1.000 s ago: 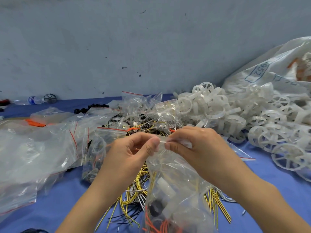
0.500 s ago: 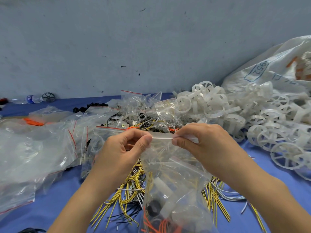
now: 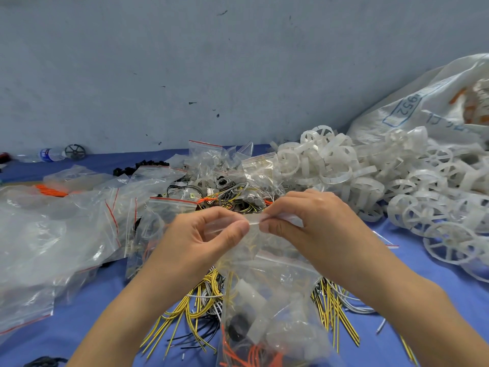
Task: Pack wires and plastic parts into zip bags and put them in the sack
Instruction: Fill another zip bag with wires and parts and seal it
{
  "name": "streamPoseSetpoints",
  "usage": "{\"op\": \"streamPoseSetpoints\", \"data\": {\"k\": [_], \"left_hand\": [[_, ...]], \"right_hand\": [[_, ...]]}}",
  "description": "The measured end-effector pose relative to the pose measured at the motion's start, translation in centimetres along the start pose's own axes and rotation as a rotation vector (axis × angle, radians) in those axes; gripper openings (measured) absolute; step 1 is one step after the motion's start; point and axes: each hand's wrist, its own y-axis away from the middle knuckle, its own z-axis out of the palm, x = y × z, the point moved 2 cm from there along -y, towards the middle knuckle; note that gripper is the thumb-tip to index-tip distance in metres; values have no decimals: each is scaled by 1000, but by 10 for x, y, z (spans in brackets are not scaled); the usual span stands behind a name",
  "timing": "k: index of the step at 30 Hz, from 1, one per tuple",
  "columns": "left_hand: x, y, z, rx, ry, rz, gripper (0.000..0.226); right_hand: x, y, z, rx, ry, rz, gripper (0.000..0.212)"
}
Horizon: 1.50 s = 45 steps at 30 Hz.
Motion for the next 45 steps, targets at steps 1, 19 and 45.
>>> {"op": "streamPoseSetpoints", "data": {"k": [1,19,45], "left_hand": [[0,0,-1,5,-5,3,16],[22,0,-6,9,-539,237,15],[26,-1,-2,25,-638,293,16]], "right_hand": [[1,0,0,-4,0,1,19],[-2,0,0,9,18,-46,17],[14,-1,-9,81,-243,-21,2]]}}
